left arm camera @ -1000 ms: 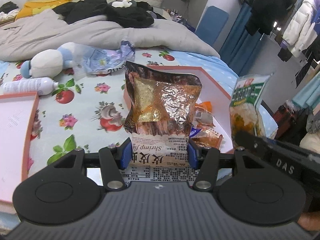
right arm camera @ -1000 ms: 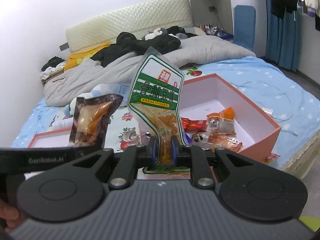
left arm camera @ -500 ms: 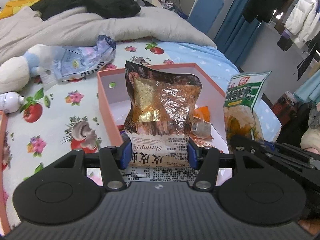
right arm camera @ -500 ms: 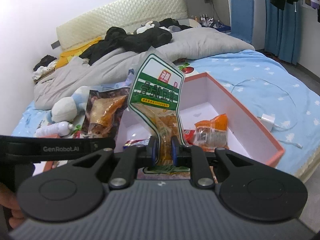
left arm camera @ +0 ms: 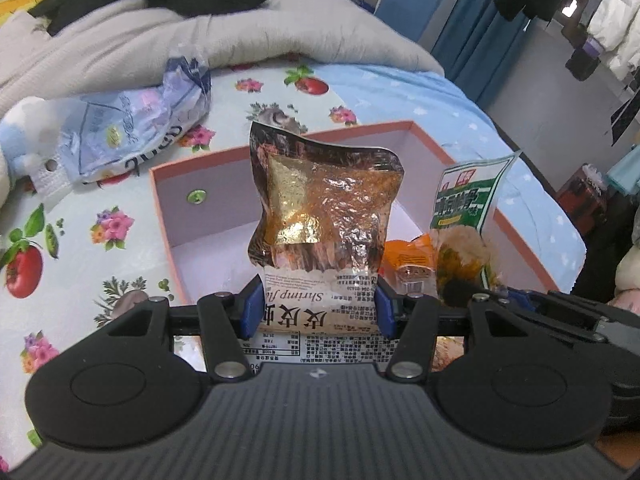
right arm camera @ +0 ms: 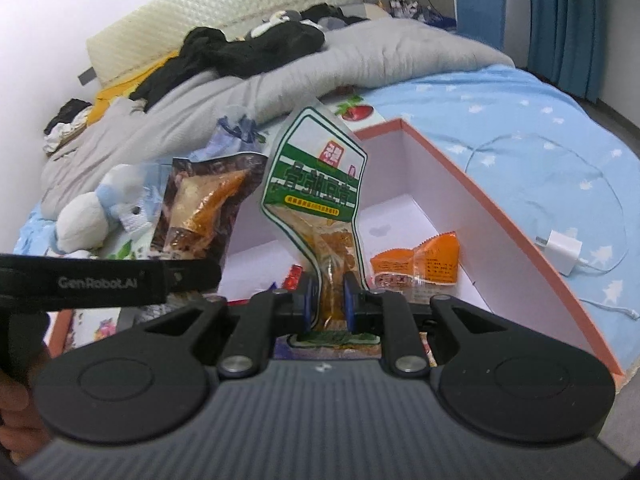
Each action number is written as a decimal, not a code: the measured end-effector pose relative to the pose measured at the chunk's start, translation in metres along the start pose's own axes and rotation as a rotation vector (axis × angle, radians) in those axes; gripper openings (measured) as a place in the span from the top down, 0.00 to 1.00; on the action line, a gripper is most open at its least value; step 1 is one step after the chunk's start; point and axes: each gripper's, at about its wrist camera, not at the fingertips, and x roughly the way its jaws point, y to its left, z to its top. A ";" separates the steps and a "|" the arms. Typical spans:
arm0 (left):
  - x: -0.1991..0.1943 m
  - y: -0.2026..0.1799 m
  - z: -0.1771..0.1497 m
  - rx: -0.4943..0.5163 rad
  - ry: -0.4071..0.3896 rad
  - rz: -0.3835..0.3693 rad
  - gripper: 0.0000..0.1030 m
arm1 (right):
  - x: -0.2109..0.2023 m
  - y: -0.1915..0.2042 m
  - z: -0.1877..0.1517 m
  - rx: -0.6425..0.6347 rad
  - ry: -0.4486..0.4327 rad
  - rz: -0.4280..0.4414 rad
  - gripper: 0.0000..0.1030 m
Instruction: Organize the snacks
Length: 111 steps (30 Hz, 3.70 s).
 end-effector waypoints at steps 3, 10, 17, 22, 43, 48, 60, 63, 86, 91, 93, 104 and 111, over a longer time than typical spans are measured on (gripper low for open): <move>0.013 0.002 0.005 -0.006 0.022 -0.007 0.42 | 0.014 -0.007 -0.003 0.020 0.026 -0.010 0.80; 0.017 -0.001 0.005 0.005 0.022 -0.021 0.26 | 0.020 -0.013 -0.004 0.046 0.052 -0.030 0.48; -0.027 -0.005 0.002 0.016 -0.043 -0.017 0.22 | -0.009 -0.008 -0.008 0.040 0.019 -0.028 0.46; -0.074 -0.013 -0.008 0.025 -0.101 -0.011 0.22 | -0.047 0.002 -0.009 0.051 -0.041 -0.003 0.46; -0.256 -0.034 -0.085 0.047 -0.283 -0.050 0.22 | -0.199 0.054 -0.032 -0.028 -0.246 0.047 0.45; -0.280 -0.027 -0.112 0.037 -0.296 -0.037 0.22 | -0.222 0.060 -0.048 -0.019 -0.273 0.039 0.45; -0.330 -0.033 -0.172 0.063 -0.346 -0.005 0.22 | -0.251 0.070 -0.090 -0.055 -0.298 0.003 0.45; -0.336 -0.034 -0.185 0.060 -0.360 0.014 0.22 | -0.252 0.070 -0.098 -0.051 -0.312 -0.003 0.45; -0.329 -0.015 -0.234 -0.010 -0.362 0.079 0.22 | -0.240 0.076 -0.130 -0.114 -0.250 0.011 0.45; -0.325 -0.016 -0.233 -0.003 -0.359 0.097 0.22 | -0.239 0.076 -0.129 -0.107 -0.254 0.024 0.45; -0.323 -0.015 -0.233 -0.010 -0.353 0.096 0.22 | -0.239 0.076 -0.129 -0.111 -0.259 0.023 0.45; -0.322 -0.008 -0.233 -0.033 -0.363 0.094 0.10 | -0.241 0.080 -0.131 -0.108 -0.270 0.013 0.29; -0.318 -0.002 -0.232 -0.038 -0.352 0.124 0.01 | -0.242 0.080 -0.127 -0.125 -0.293 -0.005 0.00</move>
